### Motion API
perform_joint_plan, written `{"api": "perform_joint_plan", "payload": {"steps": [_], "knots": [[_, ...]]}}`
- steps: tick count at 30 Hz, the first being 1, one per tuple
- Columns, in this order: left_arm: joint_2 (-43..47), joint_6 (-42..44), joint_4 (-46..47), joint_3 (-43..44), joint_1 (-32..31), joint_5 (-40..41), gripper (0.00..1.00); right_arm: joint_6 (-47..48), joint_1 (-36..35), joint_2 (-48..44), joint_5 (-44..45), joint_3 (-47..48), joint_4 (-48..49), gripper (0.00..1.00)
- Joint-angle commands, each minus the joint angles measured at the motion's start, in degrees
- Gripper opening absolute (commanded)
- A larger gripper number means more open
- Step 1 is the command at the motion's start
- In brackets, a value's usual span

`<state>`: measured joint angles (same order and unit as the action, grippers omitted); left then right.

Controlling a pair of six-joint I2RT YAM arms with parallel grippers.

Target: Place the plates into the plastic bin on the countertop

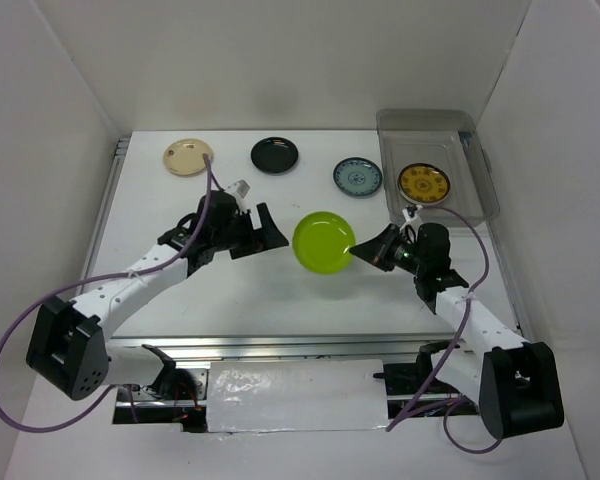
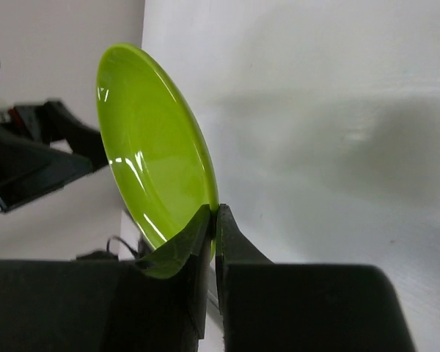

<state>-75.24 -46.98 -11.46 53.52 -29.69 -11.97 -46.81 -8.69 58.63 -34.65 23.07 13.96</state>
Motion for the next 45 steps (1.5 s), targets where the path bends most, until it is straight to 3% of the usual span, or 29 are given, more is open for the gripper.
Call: {"api": "perform_joint_plan", "payload": {"steps": [1,6,13,20,27,28,31,32,33,41,45], "knots": [[5.97,-2.84,-3.29,1.07,3.49,6.41,0.99,-3.64,3.49,1.39,1.78,4.70,2.66,0.00],[14.49,-4.53,-9.54,-1.22,4.99,17.67,0.99,-5.22,13.14,6.04,14.49,12.95,-6.74,0.00],[18.29,1.53,-10.77,-2.98,5.26,15.14,0.99,-10.58,24.67,23.43,22.88,32.70,-15.08,0.00],[18.29,4.88,-10.86,-4.73,4.47,12.41,0.99,-8.66,27.23,42.24,26.65,49.86,-23.52,0.00],[18.55,7.43,-10.77,-6.41,3.94,9.42,0.99,-8.66,28.38,49.12,27.89,56.11,-25.64,0.00],[18.55,7.69,-10.77,-6.58,3.77,9.42,0.99,-8.65,28.38,50.17,27.54,57.25,-26.17,0.14],[18.03,8.31,-10.42,-7.37,3.76,9.60,0.99,-8.65,28.38,49.40,28.49,57.88,-28.19,0.71],[17.59,8.22,-10.16,-7.64,3.76,9.59,0.99,-8.57,28.38,48.60,29.02,57.36,-28.45,0.76],[17.24,8.13,-9.55,-7.99,3.76,9.42,0.99,-8.56,28.38,47.55,29.99,55.96,-28.02,0.98],[11.45,-0.10,-1.65,-8.87,6.74,10.12,0.99,-2.78,24.34,26.73,32.02,45.32,-27.14,1.00],[5.73,-11.17,13.44,-12.81,12.28,8.01,0.99,-0.04,18.37,11.73,18.09,28.38,-14.26,1.00]]}}
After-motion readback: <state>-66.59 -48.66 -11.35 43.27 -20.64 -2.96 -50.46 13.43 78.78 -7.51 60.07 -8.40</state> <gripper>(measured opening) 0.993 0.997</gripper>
